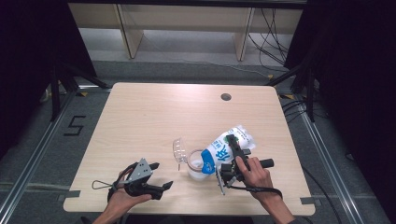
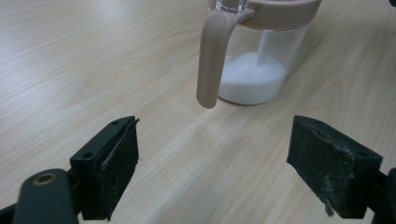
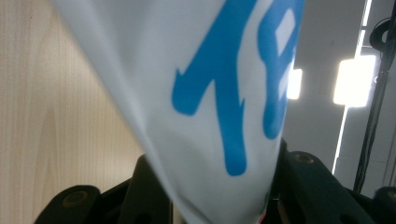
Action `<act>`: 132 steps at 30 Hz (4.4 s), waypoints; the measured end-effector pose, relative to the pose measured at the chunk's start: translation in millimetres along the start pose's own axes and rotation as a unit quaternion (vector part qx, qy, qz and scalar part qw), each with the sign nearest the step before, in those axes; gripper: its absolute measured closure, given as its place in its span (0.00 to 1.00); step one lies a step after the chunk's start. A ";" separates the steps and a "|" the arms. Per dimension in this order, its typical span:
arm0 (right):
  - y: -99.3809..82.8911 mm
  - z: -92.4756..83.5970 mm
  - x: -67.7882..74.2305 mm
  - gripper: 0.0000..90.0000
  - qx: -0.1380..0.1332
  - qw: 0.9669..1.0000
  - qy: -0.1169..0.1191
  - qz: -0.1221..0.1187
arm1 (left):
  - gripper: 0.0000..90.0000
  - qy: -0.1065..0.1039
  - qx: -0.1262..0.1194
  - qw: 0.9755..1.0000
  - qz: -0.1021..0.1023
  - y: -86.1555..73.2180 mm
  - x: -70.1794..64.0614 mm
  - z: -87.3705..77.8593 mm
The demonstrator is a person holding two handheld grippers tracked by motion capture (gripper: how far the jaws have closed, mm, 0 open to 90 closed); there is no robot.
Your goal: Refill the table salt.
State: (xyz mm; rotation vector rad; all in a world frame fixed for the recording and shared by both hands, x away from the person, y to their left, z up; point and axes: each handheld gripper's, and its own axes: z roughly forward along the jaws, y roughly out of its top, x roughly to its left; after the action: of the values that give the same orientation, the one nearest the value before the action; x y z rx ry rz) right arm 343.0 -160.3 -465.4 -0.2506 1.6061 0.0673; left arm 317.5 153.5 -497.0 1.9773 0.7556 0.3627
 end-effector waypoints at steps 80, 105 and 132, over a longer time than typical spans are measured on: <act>0.6 -2.3 1.6 0.77 0.009 1.000 0.009 0.025 | 0.18 -0.002 -0.001 1.000 0.001 0.0 -0.3 -0.1; 1.3 -1.4 2.5 0.78 0.010 0.999 0.013 0.029 | 0.18 -0.002 -0.001 1.000 0.001 0.0 -0.3 -0.1; 1.6 -1.0 2.6 0.79 0.009 0.999 0.015 0.028 | 0.18 -0.002 0.002 1.000 0.007 0.3 0.9 0.0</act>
State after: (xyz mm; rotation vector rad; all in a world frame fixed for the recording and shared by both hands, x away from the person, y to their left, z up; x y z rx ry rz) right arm 341.7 -159.3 -468.1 -0.1932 1.6427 0.0929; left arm 318.3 154.0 -496.8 1.9882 0.7403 0.3658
